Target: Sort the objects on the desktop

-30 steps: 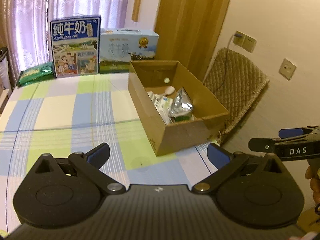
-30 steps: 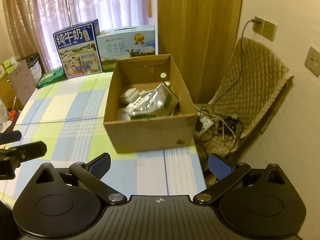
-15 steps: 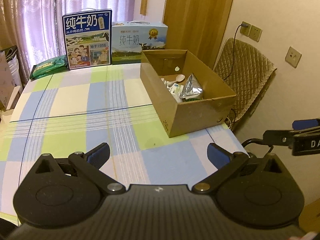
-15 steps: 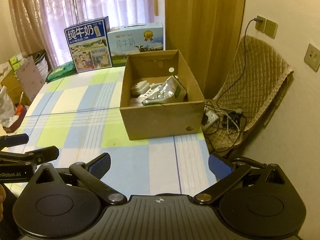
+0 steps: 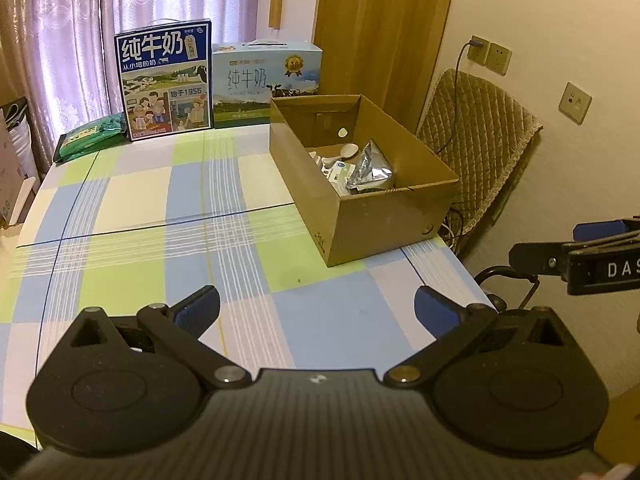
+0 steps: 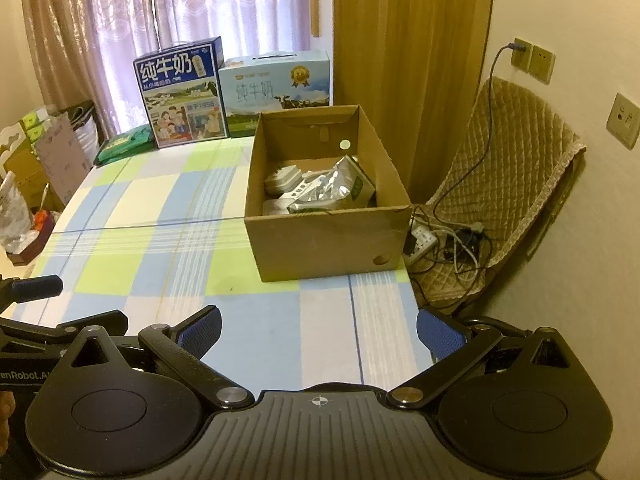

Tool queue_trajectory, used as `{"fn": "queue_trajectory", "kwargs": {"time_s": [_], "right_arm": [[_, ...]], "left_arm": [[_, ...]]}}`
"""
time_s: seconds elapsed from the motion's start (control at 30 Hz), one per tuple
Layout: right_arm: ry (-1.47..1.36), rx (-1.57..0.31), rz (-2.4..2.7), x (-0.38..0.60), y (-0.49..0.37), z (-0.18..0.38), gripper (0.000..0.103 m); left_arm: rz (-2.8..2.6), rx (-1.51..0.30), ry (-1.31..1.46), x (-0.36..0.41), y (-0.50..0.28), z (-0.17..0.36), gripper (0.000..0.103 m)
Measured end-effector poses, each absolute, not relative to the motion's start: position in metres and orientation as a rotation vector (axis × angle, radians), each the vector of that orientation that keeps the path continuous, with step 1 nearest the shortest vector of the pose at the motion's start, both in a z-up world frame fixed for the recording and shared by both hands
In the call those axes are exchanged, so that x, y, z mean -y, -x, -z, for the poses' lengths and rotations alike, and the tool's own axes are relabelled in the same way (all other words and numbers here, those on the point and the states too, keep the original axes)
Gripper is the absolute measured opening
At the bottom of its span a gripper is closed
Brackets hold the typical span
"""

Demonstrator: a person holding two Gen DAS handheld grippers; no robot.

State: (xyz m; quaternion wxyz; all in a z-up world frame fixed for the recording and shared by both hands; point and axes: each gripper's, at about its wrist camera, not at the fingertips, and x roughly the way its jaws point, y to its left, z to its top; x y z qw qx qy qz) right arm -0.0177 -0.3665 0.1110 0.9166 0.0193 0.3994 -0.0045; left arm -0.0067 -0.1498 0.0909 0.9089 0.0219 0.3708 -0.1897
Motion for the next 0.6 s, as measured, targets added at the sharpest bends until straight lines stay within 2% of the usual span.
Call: {"fn": "queue_trajectory", "kwargs": {"time_s": [0.6], "right_arm": [[-0.042, -0.828, 0.006, 0.3623, 0.0154, -0.108, 0.101]], "left_arm": [[0.376, -0.765, -0.037, 0.1458, 0.0032, -0.0898, 0.102]]}}
